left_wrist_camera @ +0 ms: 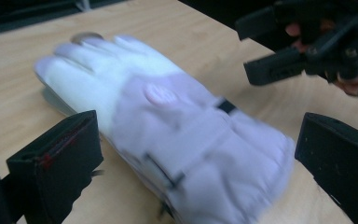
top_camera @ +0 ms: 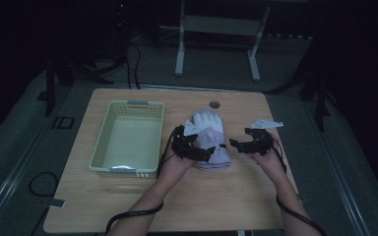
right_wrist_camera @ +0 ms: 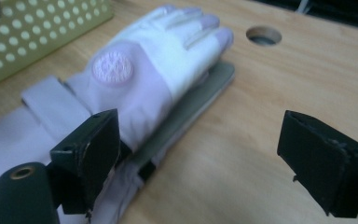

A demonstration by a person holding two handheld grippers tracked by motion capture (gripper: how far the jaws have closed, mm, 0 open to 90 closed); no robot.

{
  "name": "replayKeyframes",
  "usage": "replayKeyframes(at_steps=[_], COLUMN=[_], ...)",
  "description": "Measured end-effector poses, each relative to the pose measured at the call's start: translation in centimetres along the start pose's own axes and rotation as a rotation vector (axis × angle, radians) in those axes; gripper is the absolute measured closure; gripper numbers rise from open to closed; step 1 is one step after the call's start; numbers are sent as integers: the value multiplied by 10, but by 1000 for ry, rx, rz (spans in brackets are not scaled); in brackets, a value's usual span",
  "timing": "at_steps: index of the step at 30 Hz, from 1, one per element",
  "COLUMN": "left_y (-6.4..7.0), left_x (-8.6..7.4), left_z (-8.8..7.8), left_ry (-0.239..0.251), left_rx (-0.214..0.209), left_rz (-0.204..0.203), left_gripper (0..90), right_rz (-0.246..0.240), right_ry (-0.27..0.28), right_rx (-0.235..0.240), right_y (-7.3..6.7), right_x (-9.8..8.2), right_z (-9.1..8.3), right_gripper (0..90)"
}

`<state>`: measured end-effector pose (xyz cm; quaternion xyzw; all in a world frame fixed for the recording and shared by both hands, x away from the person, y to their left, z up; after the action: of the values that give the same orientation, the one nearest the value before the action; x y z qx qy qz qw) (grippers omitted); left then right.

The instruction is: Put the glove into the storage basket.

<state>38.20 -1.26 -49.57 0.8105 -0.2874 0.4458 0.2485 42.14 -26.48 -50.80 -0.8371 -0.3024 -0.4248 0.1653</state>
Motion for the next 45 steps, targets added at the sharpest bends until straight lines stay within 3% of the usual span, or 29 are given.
replayKeyframes(at_steps=[5, 8, 11, 14, 18, 21, 24, 28, 33, 34, 35, 36, 38, 41, 42, 45], left_y=[-12, -18, -23, -28, -36, -40, -41, -43, -47, -48, -49, -50, -53, -53, -53, -52], left_x=[12, 11, 6, 3, -1, -10, -17, -26, -33, -34, -34, -35, -36, -35, -35, -34], left_z=[11, 19, 29, 36, 50, 60, 64, 70, 75, 76, 76, 78, 79, 79, 79, 79], left_ry=[6, -2, -21, -44, -125, -199, -213, -253, -272, -278, -279, -284, -297, -295, -290, -292], left_rx=[12, 26, 67, 79, 110, 93, 74, 58, 38, 29, 25, 17, -8, -85, -109, -125], left_rz=[-47, -77, -90, -114, -145, -184, -210, -235, -272, -295, -298, -301, -319, -336, -340, -333], left_gripper=[6, 8, 64, 73, 74, 111, 131, 148, 149, 149, 148, 149, 150, 268, 360, 468], right_rz=[-35, -37, -45, -36, -23, -14, -18, 21, 113, 128, 182, 204, 220, 211, 211, 183], right_ry=[10, 0, -20, -32, -77, -104, -131, -169, -232, -246, -266, -276, -282, -282, -282, -274], right_rx=[-5, 5, 1, 6, 28, 51, 89, 129, 160, 171, 199, 210, 236, 248, 248, 229], right_y=[-4, -6, -8, -6, -6, -7, -7, -4, -2, -1, 1, 2, 3, 1, 0, -3], right_x=[15, 22, 24, 23, 17, 11, 5, -1, -6, -6, -7, -7, -8, -8, -7, -7], right_z=[14, 24, 35, 44, 55, 60, 65, 70, 77, 78, 80, 80, 81, 81, 80, 79], right_gripper=[168, 169, 177, 188, 190, 191, 236, 297, 308, 325, 357, 388, 431, 525, 555, 608])
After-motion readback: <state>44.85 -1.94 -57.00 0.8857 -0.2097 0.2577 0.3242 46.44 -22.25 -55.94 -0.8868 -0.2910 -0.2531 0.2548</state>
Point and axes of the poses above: each handheld gripper's, and its own axes: z roughly forward along the jaws, x roughly out of its top, y roughly to its right, the point moved 2 cm from there along z, roughly forward along the jaws, and after that the axes turned 1 degree about y, right-handed, at the moved point
